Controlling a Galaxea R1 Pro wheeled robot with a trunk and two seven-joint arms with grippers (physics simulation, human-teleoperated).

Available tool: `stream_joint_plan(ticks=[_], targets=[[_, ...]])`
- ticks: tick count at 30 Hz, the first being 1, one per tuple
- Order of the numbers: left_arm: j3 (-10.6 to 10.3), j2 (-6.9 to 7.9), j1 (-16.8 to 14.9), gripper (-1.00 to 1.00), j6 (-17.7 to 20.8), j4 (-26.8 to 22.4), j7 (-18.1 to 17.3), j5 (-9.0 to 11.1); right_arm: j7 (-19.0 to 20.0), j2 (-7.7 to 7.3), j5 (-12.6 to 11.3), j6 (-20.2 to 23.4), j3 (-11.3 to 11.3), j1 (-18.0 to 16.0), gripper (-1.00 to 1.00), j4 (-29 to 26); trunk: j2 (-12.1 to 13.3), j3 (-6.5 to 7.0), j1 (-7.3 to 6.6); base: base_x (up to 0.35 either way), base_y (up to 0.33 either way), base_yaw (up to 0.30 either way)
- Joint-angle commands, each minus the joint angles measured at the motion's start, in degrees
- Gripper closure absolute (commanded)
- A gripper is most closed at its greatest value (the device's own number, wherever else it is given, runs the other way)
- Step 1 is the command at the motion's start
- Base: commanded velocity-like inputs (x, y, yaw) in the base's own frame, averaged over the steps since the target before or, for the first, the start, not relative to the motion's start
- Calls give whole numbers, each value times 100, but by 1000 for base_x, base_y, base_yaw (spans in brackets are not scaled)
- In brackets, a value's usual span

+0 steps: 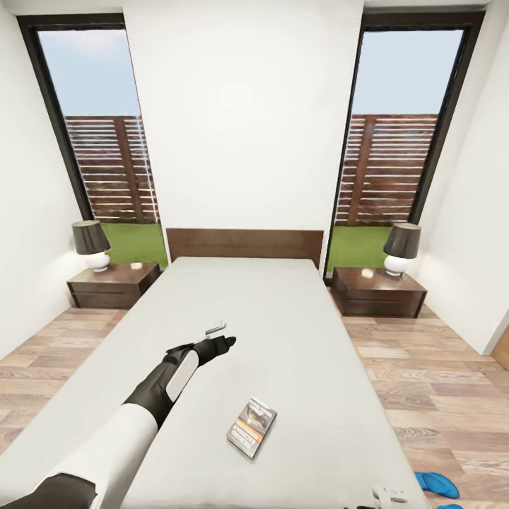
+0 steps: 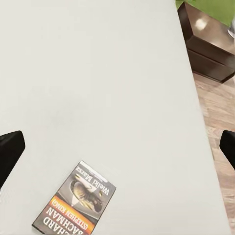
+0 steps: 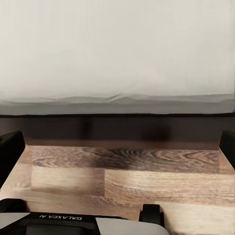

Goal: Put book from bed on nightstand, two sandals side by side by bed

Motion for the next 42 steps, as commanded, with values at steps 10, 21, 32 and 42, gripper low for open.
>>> stream_joint_plan(ticks=[10,21,32,42], targets=[[-14,2,-4,-100,19,-10,34,56,34,1,-41,24,-43,-3,-100,-2,-6,-9,4,135,0,0],[-14,2,-4,-100,19,-16,34,56,35,1,-36,24,-43,-3,-100,-2,-6,-9,4,132,0,0],[-21,-3,-4,-100,19,-9,34,70,37,-57,-55,29,-59,-3,-100,-2,-6,-9,4,1,0,0],[-23,-6,-4,-100,27,-8,8,81,293,-802,-8,44,-52,4,-100,580,-6,-9,4,0,0,0]])
